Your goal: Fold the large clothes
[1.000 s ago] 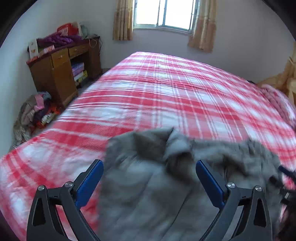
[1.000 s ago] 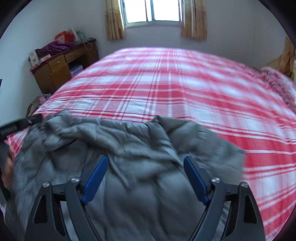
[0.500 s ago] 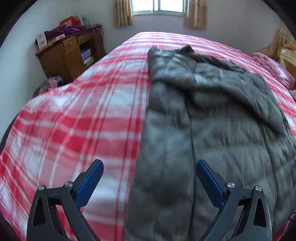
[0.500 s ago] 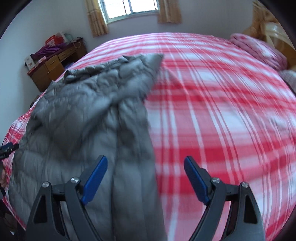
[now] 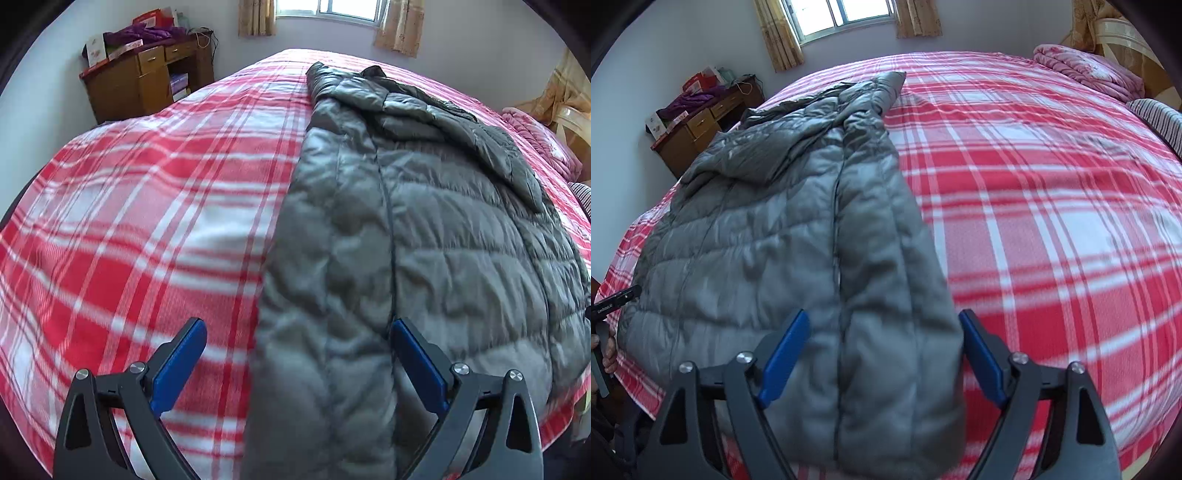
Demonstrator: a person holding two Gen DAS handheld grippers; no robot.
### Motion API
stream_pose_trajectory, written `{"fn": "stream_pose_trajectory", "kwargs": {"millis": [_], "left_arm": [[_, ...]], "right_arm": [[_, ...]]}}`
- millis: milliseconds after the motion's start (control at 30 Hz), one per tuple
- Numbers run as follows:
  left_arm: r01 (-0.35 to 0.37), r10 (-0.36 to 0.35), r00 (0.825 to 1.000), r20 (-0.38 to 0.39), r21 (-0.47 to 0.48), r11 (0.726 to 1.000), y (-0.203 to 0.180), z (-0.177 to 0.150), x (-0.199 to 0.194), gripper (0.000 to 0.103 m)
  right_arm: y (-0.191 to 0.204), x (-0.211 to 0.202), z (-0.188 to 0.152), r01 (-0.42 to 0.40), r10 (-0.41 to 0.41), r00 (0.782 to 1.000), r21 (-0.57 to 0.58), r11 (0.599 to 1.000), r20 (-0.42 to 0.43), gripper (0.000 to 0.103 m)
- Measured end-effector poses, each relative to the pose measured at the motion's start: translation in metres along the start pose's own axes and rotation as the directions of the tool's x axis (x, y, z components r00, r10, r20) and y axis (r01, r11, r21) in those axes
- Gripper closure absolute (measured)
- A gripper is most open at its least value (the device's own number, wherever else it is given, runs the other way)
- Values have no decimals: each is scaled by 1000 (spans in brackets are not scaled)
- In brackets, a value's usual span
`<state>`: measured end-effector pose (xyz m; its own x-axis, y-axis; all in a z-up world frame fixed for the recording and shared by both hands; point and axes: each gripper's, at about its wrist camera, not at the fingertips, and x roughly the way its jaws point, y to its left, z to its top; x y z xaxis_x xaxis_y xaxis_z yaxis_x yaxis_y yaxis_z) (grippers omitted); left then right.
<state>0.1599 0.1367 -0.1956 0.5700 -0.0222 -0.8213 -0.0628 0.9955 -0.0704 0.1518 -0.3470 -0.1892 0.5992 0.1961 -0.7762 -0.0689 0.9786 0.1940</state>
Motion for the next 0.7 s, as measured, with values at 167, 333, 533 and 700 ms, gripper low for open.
{"fn": "stream_pose_trajectory", "kwargs": {"millis": [167,333,533,700], "left_arm": [[31,-31,1000,1,-14,999,7,-16,-7,10],[171,-171,985,-23,19,985,-7,-16,-8,86],[238,-247,960,134,81,968,-9,-6,-83,98],[371,-380,878,290,85,925,8,12,-180,98]], "right_arm": [[5,-10,-19,-21,20,1000,-36,999,-17,47],[2,-9,-27,-108,109,994,25,994,-11,81],[8,-50,-24,-170,167,982,38,985,87,90],[21,-128,-10,-229,224,947,-6,973,230,92]]}}
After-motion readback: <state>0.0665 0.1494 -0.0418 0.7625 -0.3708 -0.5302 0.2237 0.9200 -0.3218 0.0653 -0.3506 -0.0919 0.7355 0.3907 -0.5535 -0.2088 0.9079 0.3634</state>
